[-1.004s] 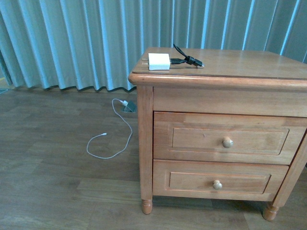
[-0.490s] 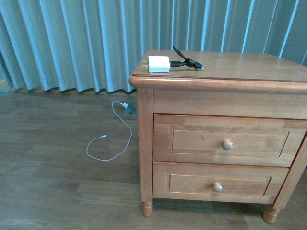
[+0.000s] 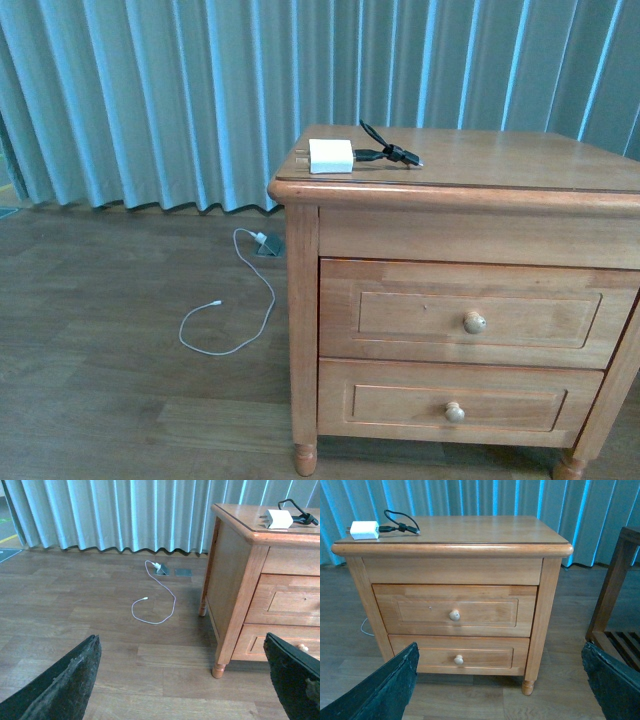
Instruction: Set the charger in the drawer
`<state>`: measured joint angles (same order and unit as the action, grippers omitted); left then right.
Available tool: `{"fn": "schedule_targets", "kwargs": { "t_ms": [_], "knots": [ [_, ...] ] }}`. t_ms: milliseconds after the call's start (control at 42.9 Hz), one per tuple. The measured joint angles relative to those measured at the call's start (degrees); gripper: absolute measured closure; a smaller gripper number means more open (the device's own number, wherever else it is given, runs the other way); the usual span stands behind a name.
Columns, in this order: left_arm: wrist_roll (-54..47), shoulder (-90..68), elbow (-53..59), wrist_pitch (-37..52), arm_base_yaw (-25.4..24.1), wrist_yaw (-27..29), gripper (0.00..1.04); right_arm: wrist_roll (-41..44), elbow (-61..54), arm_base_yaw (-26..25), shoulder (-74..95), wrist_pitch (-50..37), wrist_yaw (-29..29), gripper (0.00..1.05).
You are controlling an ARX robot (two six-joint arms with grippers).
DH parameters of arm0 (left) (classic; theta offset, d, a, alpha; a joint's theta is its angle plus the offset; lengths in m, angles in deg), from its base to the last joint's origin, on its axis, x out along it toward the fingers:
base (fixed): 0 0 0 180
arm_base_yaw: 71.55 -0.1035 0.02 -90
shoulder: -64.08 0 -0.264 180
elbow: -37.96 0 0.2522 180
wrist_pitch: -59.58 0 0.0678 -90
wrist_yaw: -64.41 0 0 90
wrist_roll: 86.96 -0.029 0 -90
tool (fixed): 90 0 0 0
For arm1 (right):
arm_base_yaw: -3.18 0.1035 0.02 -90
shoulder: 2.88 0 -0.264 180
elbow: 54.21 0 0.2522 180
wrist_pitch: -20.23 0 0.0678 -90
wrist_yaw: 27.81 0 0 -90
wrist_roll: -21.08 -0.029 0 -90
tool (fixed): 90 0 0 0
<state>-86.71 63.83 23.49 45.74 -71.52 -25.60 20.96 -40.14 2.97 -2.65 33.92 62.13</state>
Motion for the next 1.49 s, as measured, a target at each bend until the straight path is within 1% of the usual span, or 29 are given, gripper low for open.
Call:
{"fn": "schedule_targets", "kwargs": {
  "t_ms": [70, 117, 210, 420, 537, 653, 957, 1214, 1330, 1494],
  "knots": [
    [0.0, 0.0, 0.0, 0.0, 0.0, 0.0, 0.06, 1.4, 0.13, -0.02, 0.17, 1.16, 0.04, 0.08],
    [0.0, 0.0, 0.0, 0.0, 0.0, 0.02, 0.06, 4.46, 0.17, -0.33, 1.7, 2.67, 0.04, 0.08],
    [0.0, 0.0, 0.0, 0.0, 0.0, 0.0, 0.06, 5.49, 0.81, -0.39, 6.58, 1.77, 0.2, 0.08],
    [0.0, 0.0, 0.0, 0.0, 0.0, 0.0, 0.06, 5.09, 6.97, 4.9, 29.62, -12.31, 2.29, 0.08],
    [0.0, 0.0, 0.0, 0.0, 0.0, 0.0, 0.06, 4.83, 10.93, 9.05, 47.5, -22.91, 4.61, 0.08],
    [0.0, 0.0, 0.0, 0.0, 0.0, 0.0, 0.06, 4.94, 15.52, 11.98, 61.86, -31.23, 6.12, 0.08],
    [0.0, 0.0, 0.0, 0.0, 0.0, 0.0, 0.06, 8.04, 30.6, 16.57, 91.3, -43.39, 9.05, 0.08],
    [0.0, 0.0, 0.0, 0.0, 0.0, 0.0, 0.06, 8.35, 39.47, 16.9, 106.55, -51.01, 9.94, 0.08],
    [0.0, 0.0, 0.0, 0.0, 0.0, 0.0, 0.06, 8.63, 45.11, 15.72, 114.95, -54.16, 10.51, 0.08],
    [0.0, 0.0, 0.0, 0.0, 0.0, 0.0, 0.06, 9.16, 50.25, 14.29, 122.2, -55.71, 10.54, 0.08]
  ]
}}
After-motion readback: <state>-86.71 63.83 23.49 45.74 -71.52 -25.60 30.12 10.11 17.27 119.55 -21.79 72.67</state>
